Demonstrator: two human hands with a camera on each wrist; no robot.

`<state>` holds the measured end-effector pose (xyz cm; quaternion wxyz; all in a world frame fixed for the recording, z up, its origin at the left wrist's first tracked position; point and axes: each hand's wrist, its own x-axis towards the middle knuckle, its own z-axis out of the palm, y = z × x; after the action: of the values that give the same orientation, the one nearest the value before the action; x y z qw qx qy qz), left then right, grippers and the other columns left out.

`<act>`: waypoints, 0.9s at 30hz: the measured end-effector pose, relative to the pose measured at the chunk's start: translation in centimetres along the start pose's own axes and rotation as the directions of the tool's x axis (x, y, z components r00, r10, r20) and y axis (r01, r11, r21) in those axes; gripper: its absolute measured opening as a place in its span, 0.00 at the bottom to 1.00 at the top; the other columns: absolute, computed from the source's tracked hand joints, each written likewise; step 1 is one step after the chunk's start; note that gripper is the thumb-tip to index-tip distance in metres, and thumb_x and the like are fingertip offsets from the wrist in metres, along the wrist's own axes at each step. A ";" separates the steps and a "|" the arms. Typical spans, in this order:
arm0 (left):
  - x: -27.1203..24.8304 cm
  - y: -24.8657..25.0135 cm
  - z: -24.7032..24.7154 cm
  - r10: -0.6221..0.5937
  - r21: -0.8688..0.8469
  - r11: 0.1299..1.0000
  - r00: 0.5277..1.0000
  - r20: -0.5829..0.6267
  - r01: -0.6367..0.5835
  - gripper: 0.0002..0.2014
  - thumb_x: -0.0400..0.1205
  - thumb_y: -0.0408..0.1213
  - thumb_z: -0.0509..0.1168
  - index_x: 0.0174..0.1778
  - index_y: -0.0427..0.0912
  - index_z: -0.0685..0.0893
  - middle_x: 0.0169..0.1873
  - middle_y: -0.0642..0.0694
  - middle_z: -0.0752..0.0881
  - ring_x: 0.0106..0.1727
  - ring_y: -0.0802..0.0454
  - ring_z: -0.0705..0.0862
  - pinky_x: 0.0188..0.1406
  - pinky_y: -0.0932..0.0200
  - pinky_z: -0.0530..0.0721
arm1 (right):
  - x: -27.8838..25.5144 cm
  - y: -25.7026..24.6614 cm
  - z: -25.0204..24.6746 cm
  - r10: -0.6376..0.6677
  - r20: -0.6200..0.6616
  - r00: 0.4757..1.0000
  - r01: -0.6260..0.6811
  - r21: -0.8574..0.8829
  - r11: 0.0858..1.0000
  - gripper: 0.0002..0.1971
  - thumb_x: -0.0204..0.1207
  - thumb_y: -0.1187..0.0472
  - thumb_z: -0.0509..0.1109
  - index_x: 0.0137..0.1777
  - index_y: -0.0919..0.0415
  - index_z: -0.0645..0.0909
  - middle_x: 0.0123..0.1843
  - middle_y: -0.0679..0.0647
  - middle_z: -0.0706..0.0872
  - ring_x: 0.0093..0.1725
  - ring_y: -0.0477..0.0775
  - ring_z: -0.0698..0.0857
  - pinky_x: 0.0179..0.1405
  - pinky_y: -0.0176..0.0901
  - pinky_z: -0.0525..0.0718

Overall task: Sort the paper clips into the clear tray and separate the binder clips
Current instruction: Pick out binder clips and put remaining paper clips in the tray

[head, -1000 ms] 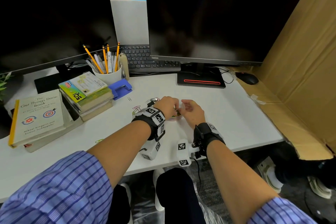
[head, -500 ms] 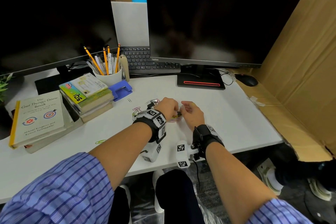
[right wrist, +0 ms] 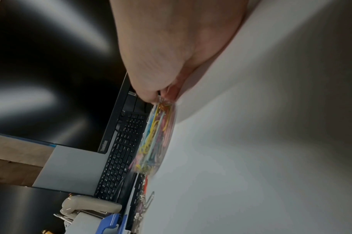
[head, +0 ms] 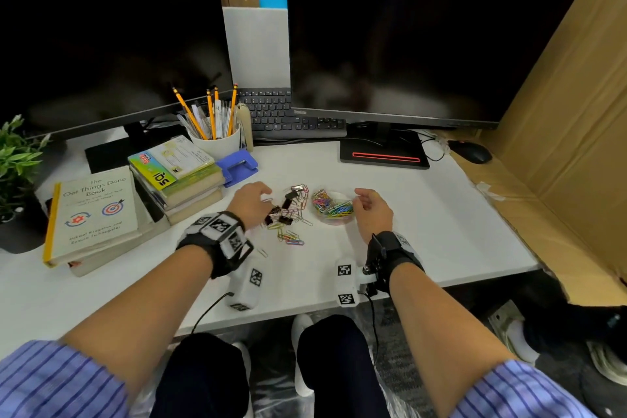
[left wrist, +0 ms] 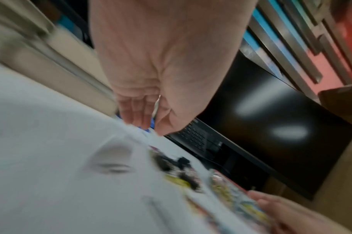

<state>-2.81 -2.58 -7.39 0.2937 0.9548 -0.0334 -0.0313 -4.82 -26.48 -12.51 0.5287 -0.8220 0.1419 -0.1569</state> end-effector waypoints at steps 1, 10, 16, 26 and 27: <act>-0.6 -1.5 -0.6 -0.048 0.059 0.997 0.999 0.020 0.047 0.18 0.81 0.31 0.61 0.68 0.38 0.78 0.70 0.39 0.78 0.72 0.41 0.75 0.71 0.53 0.71 | 0.0 -0.1 0.1 0.003 -0.011 1.000 -0.003 -0.007 1.000 0.13 0.80 0.64 0.64 0.63 0.62 0.82 0.58 0.61 0.88 0.59 0.59 0.85 0.63 0.45 0.79; -6.5 -5.0 -5.8 -0.320 0.412 0.888 0.917 0.237 0.203 0.23 0.80 0.38 0.66 0.70 0.33 0.75 0.68 0.38 0.80 0.63 0.44 0.82 0.41 0.63 0.80 | -0.4 -1.5 0.7 0.106 -0.024 0.994 -0.107 -0.031 0.994 0.17 0.79 0.58 0.66 0.67 0.60 0.80 0.65 0.61 0.83 0.66 0.61 0.81 0.67 0.48 0.77; -7.0 -5.6 -5.3 -0.292 0.432 0.885 0.929 0.228 0.173 0.23 0.76 0.34 0.71 0.66 0.36 0.76 0.67 0.39 0.80 0.67 0.43 0.80 0.59 0.57 0.79 | -2.3 -5.9 2.9 -0.216 -0.013 0.976 0.212 -0.156 0.965 0.15 0.77 0.68 0.62 0.61 0.60 0.82 0.60 0.62 0.83 0.61 0.62 0.80 0.64 0.48 0.75; -3.6 -1.8 -0.4 -0.104 0.122 0.988 0.987 0.121 0.089 0.26 0.77 0.37 0.70 0.69 0.38 0.71 0.67 0.35 0.70 0.66 0.37 0.78 0.67 0.50 0.77 | -3.8 -8.6 7.3 -0.034 0.566 0.824 0.388 -0.520 0.761 0.16 0.74 0.65 0.69 0.62 0.58 0.84 0.65 0.59 0.84 0.63 0.58 0.83 0.64 0.45 0.81; -3.1 -1.4 -0.3 -0.081 0.107 0.992 0.993 0.083 0.072 0.24 0.78 0.37 0.69 0.69 0.38 0.72 0.67 0.35 0.71 0.66 0.37 0.78 0.67 0.50 0.77 | -3.8 -8.4 7.4 -0.039 0.575 0.817 0.404 -0.523 0.750 0.15 0.73 0.66 0.69 0.59 0.59 0.85 0.63 0.59 0.84 0.61 0.59 0.83 0.62 0.47 0.82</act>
<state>-5.77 -0.98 -7.83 0.2404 0.9671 -0.0111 -0.0823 -4.64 -15.50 -8.12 0.2203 -0.9706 -0.0690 0.0677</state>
